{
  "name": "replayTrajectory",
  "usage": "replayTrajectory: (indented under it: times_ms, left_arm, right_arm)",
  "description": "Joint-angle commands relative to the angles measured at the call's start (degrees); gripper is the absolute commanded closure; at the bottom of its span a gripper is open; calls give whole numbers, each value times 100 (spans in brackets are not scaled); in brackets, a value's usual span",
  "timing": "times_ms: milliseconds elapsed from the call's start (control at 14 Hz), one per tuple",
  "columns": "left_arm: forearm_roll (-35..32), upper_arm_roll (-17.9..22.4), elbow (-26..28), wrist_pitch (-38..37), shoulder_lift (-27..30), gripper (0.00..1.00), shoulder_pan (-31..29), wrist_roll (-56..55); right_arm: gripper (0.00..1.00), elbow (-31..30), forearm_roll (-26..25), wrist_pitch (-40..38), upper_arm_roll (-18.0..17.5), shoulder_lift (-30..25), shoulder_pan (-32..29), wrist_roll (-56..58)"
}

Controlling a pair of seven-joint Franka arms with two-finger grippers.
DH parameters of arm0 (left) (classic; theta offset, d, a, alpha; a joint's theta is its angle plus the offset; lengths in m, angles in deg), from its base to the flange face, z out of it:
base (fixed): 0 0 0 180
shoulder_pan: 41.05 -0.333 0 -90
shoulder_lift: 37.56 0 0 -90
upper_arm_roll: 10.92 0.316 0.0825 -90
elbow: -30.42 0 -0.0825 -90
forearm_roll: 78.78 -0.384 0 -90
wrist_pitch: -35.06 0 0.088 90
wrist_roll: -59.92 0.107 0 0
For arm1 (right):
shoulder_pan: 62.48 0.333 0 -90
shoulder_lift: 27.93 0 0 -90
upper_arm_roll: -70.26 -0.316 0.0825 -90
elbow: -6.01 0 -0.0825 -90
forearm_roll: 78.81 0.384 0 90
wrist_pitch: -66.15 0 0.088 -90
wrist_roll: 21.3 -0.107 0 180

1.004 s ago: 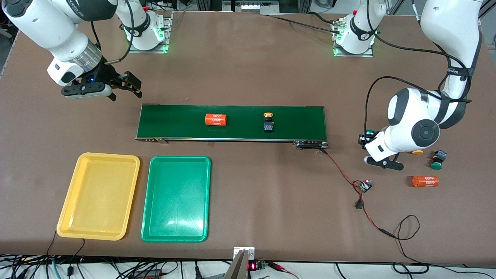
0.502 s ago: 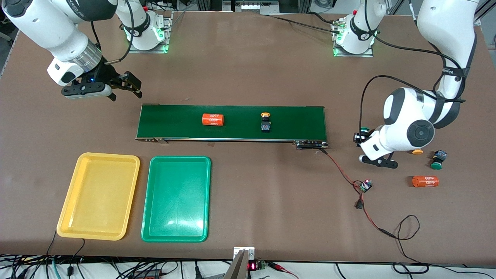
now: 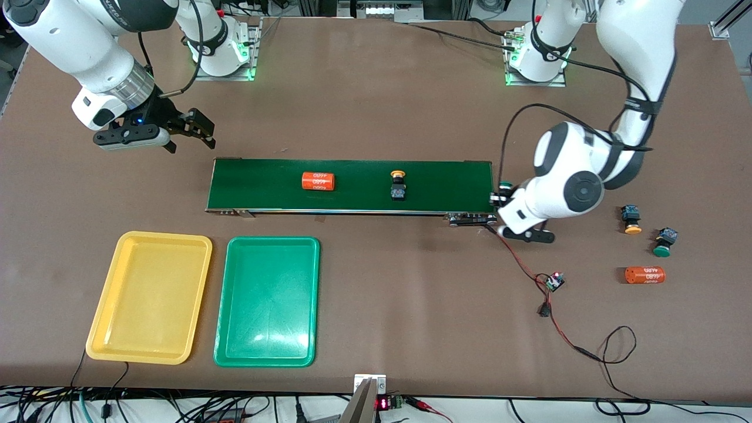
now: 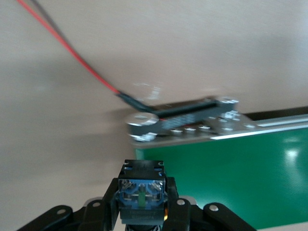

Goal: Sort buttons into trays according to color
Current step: 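Carry the green-capped button onto the belt and lower it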

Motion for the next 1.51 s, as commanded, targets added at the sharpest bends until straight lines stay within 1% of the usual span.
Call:
replayTrajectory:
  times_ms: [0,143,358,430,573,932,1075,1219,1290,1362,1434]
  left_arm:
    - [418,72,72,-22,92,100,153,-119]
    - [455,81,72,-13,65,100,171,-120]
    - [464,81,80,285,-23,100,188,-251]
    - [464,81,115,364,-23,100,197,-338]
    - [464,81,159,470,-23,100,302,-427]
    - [464,81,273,645,-23,100,399,-497]
    - [455,81,414,882,-23,100,460,-489]
    - [464,81,476,927,-23,97,469,-489]
    - [455,81,485,927,-23,91,487,-471]
    - [455,81,485,919,-23,61,487,-454]
    - [455,81,485,875,-14,1,522,-427]
  right_arm:
    - [0,24,43,36,-56,2,-13,-42]
    - [0,24,43,36,-56,11,-13,-42]
    - [0,24,43,36,-56,11,-4,-50]
    - [0,33,35,36,-108,11,-4,-190]
    - [0,50,-27,53,-362,20,-13,-489]
    - [0,94,-36,123,-407,125,-4,-665]
    - [0,103,-45,185,-547,204,-13,-928]
    - [0,103,-97,229,-601,213,-13,-1026]
    - [0,103,-97,229,-601,213,-13,-1035]
    - [0,103,-106,229,-601,222,-13,-1052]
    - [0,103,-106,229,-610,239,-4,-1165]
